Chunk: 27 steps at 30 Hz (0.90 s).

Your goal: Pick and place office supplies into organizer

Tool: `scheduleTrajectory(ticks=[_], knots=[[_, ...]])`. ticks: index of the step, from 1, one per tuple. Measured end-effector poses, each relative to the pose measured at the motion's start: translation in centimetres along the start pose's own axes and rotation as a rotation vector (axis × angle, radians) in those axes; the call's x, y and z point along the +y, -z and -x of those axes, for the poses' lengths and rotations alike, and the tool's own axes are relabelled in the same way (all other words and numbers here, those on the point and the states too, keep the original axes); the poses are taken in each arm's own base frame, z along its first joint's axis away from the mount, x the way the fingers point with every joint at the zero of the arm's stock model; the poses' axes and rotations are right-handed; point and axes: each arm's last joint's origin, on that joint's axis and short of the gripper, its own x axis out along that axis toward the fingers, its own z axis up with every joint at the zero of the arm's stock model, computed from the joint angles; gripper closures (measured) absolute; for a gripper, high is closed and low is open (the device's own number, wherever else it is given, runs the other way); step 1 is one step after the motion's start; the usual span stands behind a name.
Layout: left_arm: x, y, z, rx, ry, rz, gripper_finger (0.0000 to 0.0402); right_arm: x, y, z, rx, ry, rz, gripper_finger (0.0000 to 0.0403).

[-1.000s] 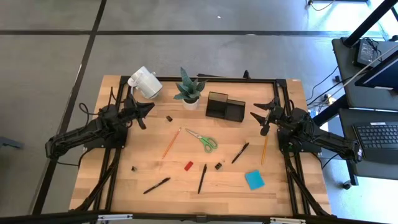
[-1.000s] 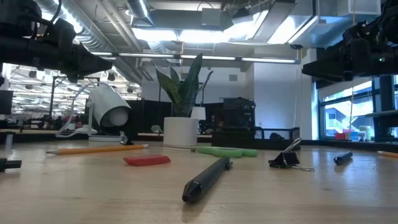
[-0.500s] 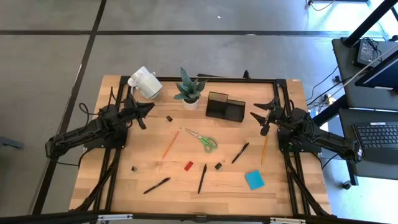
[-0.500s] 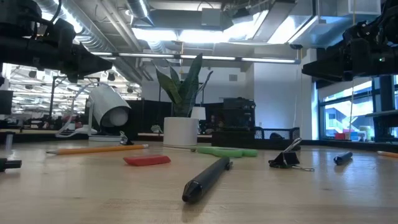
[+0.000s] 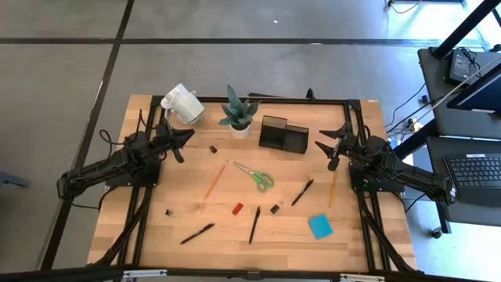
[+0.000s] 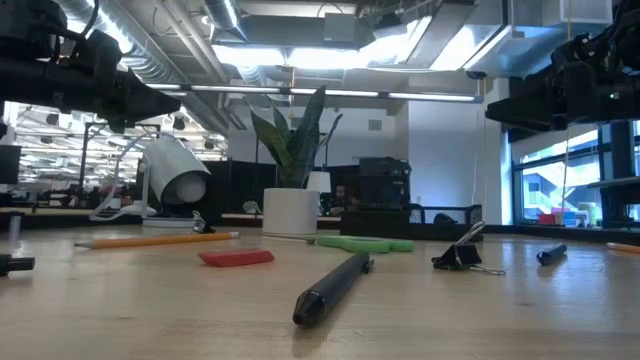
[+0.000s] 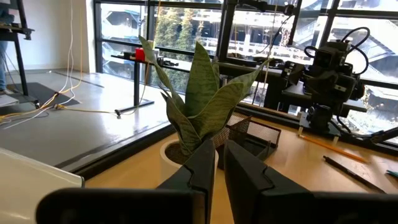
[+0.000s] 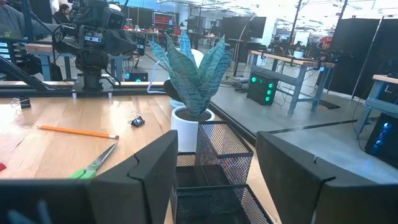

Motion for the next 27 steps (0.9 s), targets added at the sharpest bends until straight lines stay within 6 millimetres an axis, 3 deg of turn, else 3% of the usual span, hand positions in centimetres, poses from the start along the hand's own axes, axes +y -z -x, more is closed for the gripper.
scheduleTrajectory(ticks=[10,21,27], knots=[[0.0,0.0,0.0,-0.004,0.001,0.001,0.037,0.0,-0.4,0.0,-0.04,-0.001,-0.238,0.0183],[0.0,0.0,0.0,-0.004,0.0,0.0,0.037,-0.1,-0.3,0.0,-0.031,0.011,-0.178,0.0183],[0.0,0.0,0.0,-0.005,0.001,0.001,0.037,0.3,-1.1,0.0,-0.049,-0.078,-0.034,0.0183]])
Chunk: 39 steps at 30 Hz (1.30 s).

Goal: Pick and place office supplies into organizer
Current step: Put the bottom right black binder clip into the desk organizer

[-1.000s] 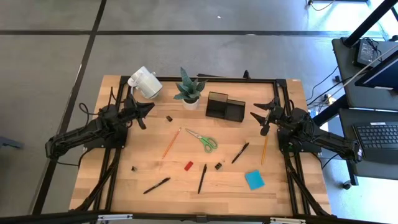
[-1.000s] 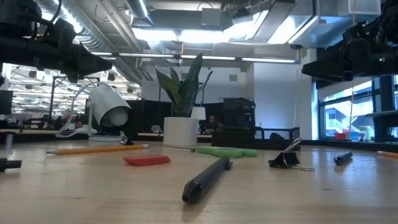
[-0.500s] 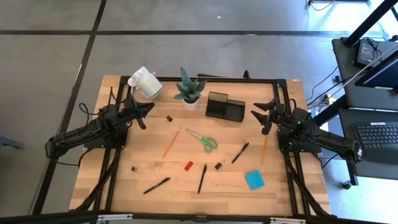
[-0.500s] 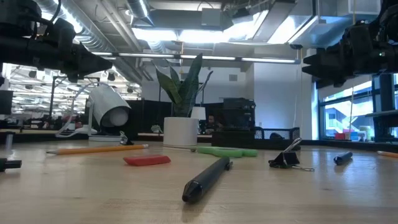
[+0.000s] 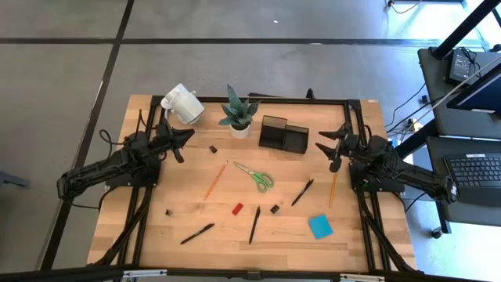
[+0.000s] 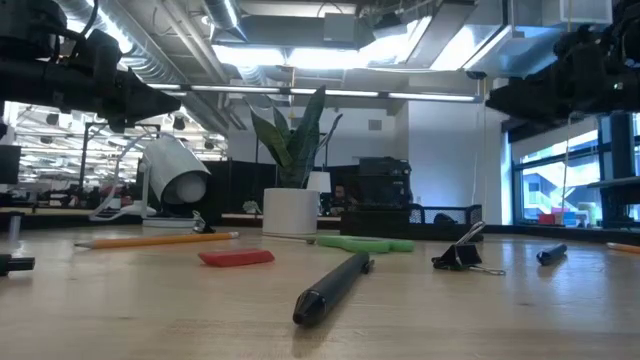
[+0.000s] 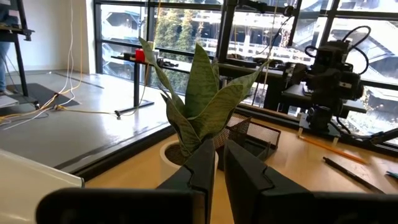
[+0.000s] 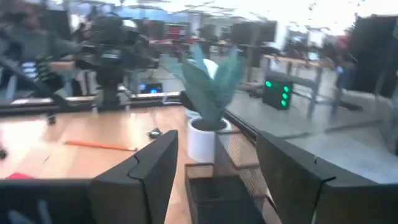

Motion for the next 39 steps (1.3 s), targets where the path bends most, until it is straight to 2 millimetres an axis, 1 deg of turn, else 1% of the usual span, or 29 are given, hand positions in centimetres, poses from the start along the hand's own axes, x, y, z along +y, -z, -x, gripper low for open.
scheduleTrajectory(ticks=[3,6,8,11,13,15,19,21,23,27,30,34,39], knots=[[0.0,-0.1,0.0,-0.01,0.0,0.001,0.037,0.3,-1.3,-0.2,-0.005,-0.049,0.087,0.0183],[0.0,-0.1,0.0,-0.011,-0.001,0.001,0.037,0.8,-2.6,-0.9,0.025,-0.099,0.167,0.0183],[0.0,-0.1,0.0,-0.014,-0.001,0.001,0.037,1.2,-3.2,-1.7,0.073,-0.122,0.215,0.0183],[0.0,-0.1,0.0,-0.014,-0.001,0.001,0.037,2.2,-4.4,-3.6,0.152,-0.175,0.304,0.0183],[0.0,-0.1,0.0,-0.015,-0.001,0.001,0.037,3.2,-5.3,-5.3,0.202,-0.222,0.343,0.0183],[0.0,-0.1,0.0,-0.014,-0.001,0.001,0.037,4.7,-6.1,-7.1,0.248,-0.275,0.379,0.0183],[0.0,-0.1,0.0,-0.014,-0.001,0.001,0.037,8.7,-6.3,-10.0,0.369,-0.398,0.479,0.0183],[0.0,-0.1,0.0,-0.014,-0.001,0.001,0.037,10.9,-6.1,-10.9,0.439,-0.449,0.53,0.0183],[0.0,-0.1,0.0,-0.014,-0.001,0.001,0.037,13.4,-5.5,-11.3,0.5,-0.49,0.574,0.0183],[0.0,-0.1,0.0,-0.014,-0.001,0.001,0.037,18.0,-4.6,-11.4,0.538,-0.545,0.652,0.0183],[0.0,-0.1,0.0,-0.014,-0.001,0.001,0.037,20.9,-3.5,-11.2,0.571,-0.598,0.716,0.0183],[0.0,-0.1,0.0,-0.014,-0.001,0.001,0.037,23.8,-2.1,-10.9,0.606,-0.642,0.773,0.0183],[0.0,-0.1,0.0,-0.014,-0.001,0.001,0.037,25.8,0.3,-11.0,0.679,-0.673,0.82,0.0183]])
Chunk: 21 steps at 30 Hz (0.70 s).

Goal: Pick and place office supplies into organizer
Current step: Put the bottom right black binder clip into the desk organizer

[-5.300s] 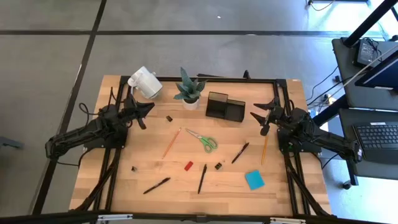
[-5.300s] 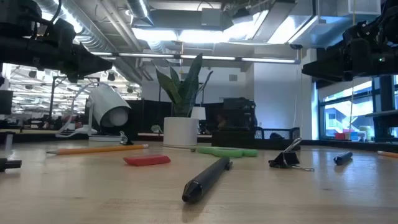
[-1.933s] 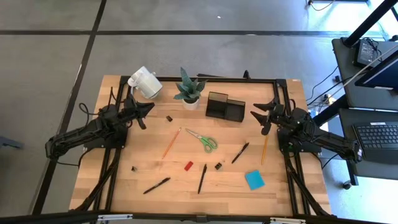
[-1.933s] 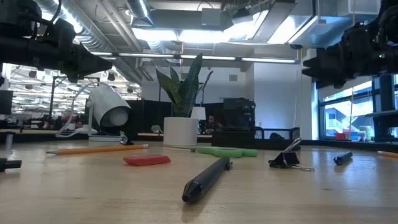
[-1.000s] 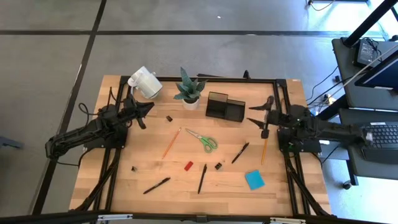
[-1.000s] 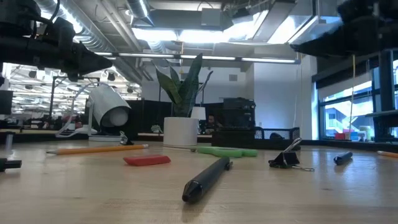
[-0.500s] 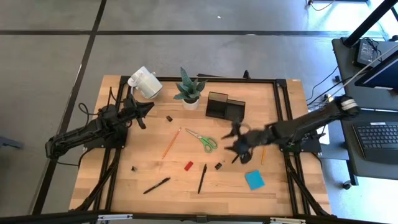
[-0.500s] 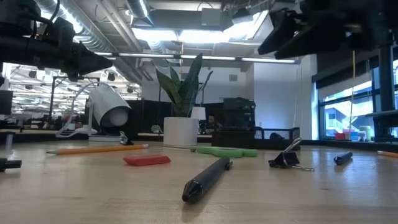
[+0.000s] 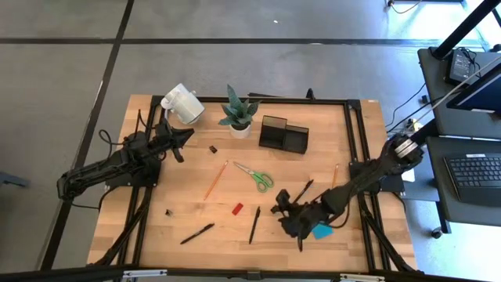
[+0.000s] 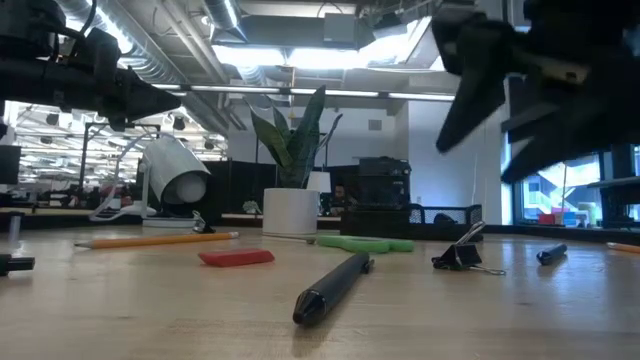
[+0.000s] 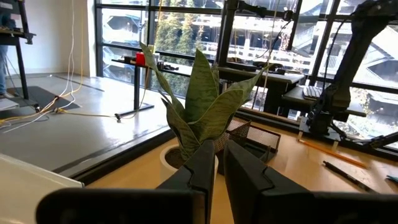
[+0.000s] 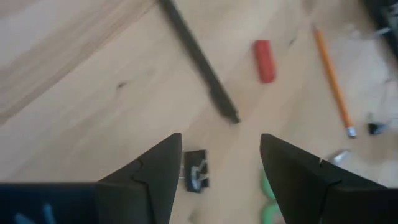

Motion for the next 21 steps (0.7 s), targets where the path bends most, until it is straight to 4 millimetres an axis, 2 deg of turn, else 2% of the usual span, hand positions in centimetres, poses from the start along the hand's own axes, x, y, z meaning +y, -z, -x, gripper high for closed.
scheduleTrajectory(ticks=[5,13,21], knots=[[0.0,0.0,0.0,0.0,0.0,0.0,0.037,1.0,0.8,-1.6,0.085,-0.006,0.006,0.0183],[0.0,0.0,0.0,0.0,0.0,0.0,0.037,0.9,1.3,-2.1,0.139,0.031,-0.002,0.0186],[0.0,0.0,0.0,0.0,0.0,0.0,0.037,0.6,2.2,-2.5,0.17,0.001,-0.006,0.0244]])
